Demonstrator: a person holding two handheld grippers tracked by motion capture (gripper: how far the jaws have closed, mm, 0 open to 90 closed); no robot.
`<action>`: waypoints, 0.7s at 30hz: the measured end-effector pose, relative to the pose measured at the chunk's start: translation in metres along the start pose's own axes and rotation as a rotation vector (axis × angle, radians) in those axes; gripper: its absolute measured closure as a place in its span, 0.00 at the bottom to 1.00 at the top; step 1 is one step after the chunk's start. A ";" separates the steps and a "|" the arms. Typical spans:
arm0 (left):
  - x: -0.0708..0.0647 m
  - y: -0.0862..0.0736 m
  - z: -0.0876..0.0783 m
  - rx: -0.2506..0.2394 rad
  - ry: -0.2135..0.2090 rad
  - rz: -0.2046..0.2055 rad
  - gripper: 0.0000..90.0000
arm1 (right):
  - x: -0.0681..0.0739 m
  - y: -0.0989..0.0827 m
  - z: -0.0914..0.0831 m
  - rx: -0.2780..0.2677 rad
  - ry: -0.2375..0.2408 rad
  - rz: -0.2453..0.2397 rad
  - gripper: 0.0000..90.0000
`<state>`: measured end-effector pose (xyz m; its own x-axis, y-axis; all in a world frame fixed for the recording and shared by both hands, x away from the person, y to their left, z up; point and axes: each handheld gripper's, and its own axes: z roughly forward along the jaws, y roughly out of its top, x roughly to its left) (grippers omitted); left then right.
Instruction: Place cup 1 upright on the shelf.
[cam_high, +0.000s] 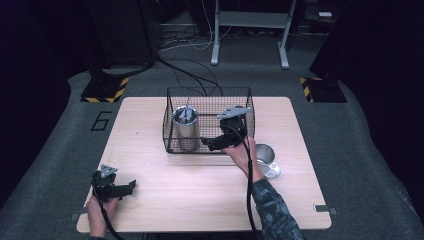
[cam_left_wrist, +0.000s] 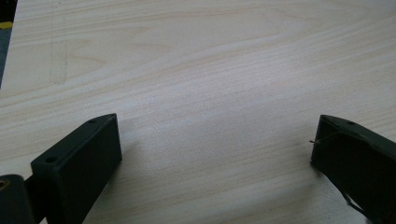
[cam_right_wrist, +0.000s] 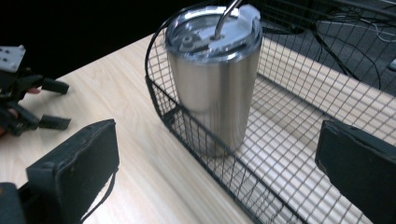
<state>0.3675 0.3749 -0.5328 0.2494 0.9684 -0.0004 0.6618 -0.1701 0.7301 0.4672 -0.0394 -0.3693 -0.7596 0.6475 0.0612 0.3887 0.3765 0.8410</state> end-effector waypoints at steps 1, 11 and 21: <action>0.000 0.000 0.000 0.000 0.000 0.000 0.01 | 0.000 -0.003 -0.003 0.002 0.000 0.001 0.00; 0.000 0.000 0.000 0.001 -0.001 0.000 0.01 | 0.004 -0.036 -0.028 0.017 -0.020 0.007 0.00; 0.000 0.000 0.000 0.001 0.000 -0.001 0.02 | 0.003 -0.071 -0.051 0.046 -0.046 0.043 0.00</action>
<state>0.3675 0.3749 -0.5327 0.2492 0.9685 -0.0011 0.6624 -0.1696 0.7297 0.4109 -0.0983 -0.4018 -0.7175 0.6929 0.0717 0.4452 0.3770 0.8122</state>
